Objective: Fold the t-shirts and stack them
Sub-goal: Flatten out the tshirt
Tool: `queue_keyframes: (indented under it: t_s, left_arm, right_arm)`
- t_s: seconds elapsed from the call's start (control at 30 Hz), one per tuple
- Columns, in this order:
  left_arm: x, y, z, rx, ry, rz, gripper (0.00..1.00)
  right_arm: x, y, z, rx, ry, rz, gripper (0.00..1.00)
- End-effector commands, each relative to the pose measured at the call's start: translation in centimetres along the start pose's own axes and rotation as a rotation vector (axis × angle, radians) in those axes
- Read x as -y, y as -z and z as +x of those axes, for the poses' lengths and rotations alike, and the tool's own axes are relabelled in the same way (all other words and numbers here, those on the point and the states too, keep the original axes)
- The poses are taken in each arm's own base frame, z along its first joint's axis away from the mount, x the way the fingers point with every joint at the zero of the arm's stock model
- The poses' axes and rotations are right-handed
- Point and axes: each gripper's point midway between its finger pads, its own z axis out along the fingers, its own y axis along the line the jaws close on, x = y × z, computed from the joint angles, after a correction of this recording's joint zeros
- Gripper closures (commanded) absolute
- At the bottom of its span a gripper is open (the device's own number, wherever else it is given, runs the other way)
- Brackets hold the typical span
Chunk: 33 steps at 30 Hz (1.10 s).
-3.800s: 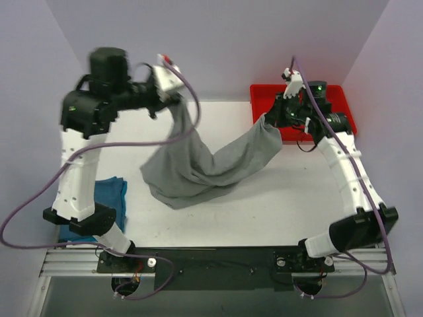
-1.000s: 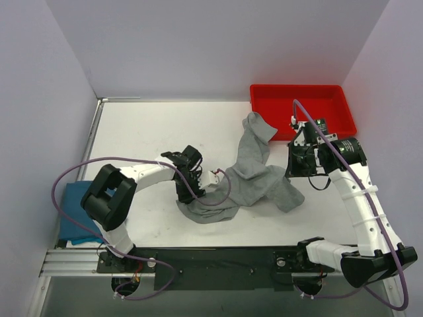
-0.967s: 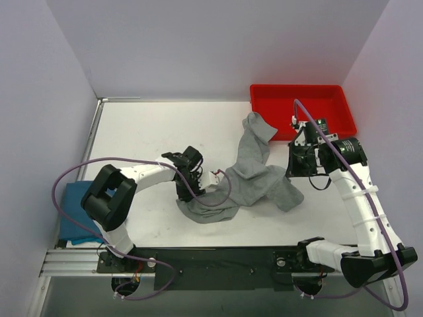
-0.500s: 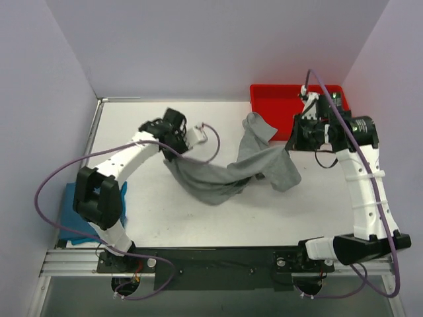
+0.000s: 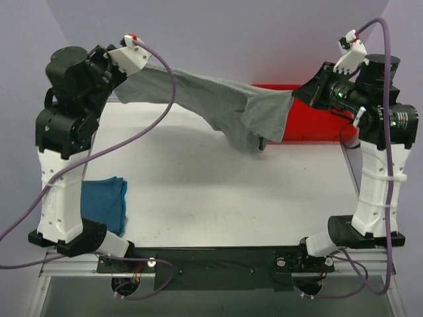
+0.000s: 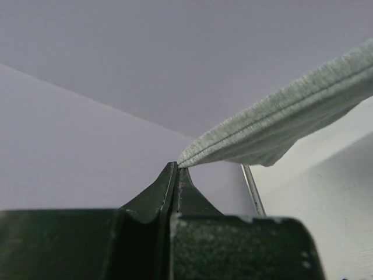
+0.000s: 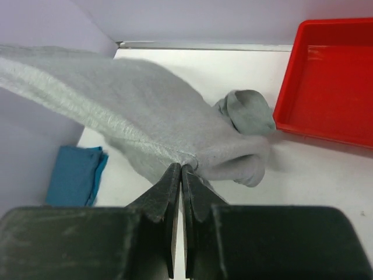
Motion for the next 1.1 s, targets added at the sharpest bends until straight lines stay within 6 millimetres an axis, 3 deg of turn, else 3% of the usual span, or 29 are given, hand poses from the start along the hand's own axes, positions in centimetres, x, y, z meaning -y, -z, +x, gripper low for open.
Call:
queue_keyframes:
  t_s: [0.0,0.13,0.23,0.33,0.37,0.4,0.43,0.47,0.5,0.53,0.57,0.6,0.63,0.7,0.73,0.77,0.87,0.9,1.0,1.07]
  left_arm:
    - [-3.3,5.0,1.0,-0.043,-0.009,-0.088,1.0]
    - [-3.2,5.8,1.1,-0.044,0.012,-0.075,1.0]
    - [-2.5,4.5,1.2,-0.05,0.004,-0.051,1.0]
    - [-2.0,1.4,1.9,-0.075,-0.026,-0.047,1.0]
    - [-2.5,0.5,2.0,-0.068,-0.026,-0.065,1.0]
    - [-1.8,-1.3,2.1,-0.066,-0.032,-0.042,1.0]
    - [-3.0,-1.9,2.1,-0.054,-0.023,-0.079,1.0]
    - [-2.8,-3.9,2.0,-0.04,-0.026,-0.077,1.0]
    - [-3.5,-4.4,2.1,-0.034,-0.028,-0.099,1.0]
    - [-3.5,-6.1,1.8,-0.016,-0.038,-0.113,1.0]
    - [-4.2,-6.6,1.7,-0.006,-0.036,-0.136,1.0]
    - [-4.4,-8.0,1.4,0.013,-0.035,-0.155,1.0]
    - [-5.4,-8.2,0.9,0.032,-0.031,-0.186,1.0]
    - [-7.0,-9.1,0.3,0.064,-0.024,-0.252,1.0]
    - [-8.0,-9.6,-0.1,0.079,-0.025,-0.306,1.0]
    - [-9.3,-9.6,0.1,0.085,-0.024,-0.352,1.0]
    - [-12.7,-9.5,0.1,0.131,-0.03,-0.48,1.0]
    - [-13.1,-9.4,-0.1,0.144,-0.032,-0.492,1.0]
    - [-13.5,-9.1,-0.1,0.162,-0.044,-0.482,1.0]
    - [-13.0,-8.9,0.4,0.15,-0.047,-0.45,1.0]
  right_arm:
    - [-4.2,5.8,-1.1,0.143,0.042,-0.104,1.0]
    - [-5.2,7.9,-1.6,0.223,0.038,-0.117,1.0]
    - [-6.3,6.3,-1.4,0.208,-0.014,-0.192,1.0]
    - [-6.1,3.0,-1.0,0.151,-0.023,-0.208,1.0]
    - [-5.3,0.9,-1.0,0.126,-0.027,-0.203,1.0]
    - [-5.5,0.4,-1.5,0.13,-0.014,-0.215,1.0]
    - [-4.4,-2.4,-1.4,0.097,-0.03,-0.203,1.0]
    - [-4.8,-2.4,-3.0,0.132,-0.008,-0.219,1.0]
    - [-3.6,-5.6,-2.8,0.092,-0.026,-0.214,1.0]
    - [-4.3,-5.4,-4.9,0.144,-0.01,-0.233,1.0]
    - [-3.5,-8.0,-5.2,0.131,-0.019,-0.242,1.0]
    - [-4.2,-7.6,-7.2,0.186,-0.024,-0.269,1.0]
    - [-3.7,-9.2,-8.5,0.227,-0.03,-0.274,1.0]
    - [-2.8,-10.2,-11.2,0.324,-0.116,-0.28,1.0]
    - [-1.6,-11.2,-11.5,0.337,-0.183,-0.276,1.0]
    - [-1.6,-11.0,-13.0,0.403,-0.197,-0.285,1.0]
    - [-1.6,-11.5,-14.8,0.465,-0.222,-0.306,1.0]
    - [-2.2,-10.4,-15.8,0.498,-0.211,-0.324,1.0]
    - [-2.9,-9.3,-16.6,0.53,-0.197,-0.336,1.0]
    - [-3.0,-8.6,-16.1,0.521,-0.18,-0.328,1.0]
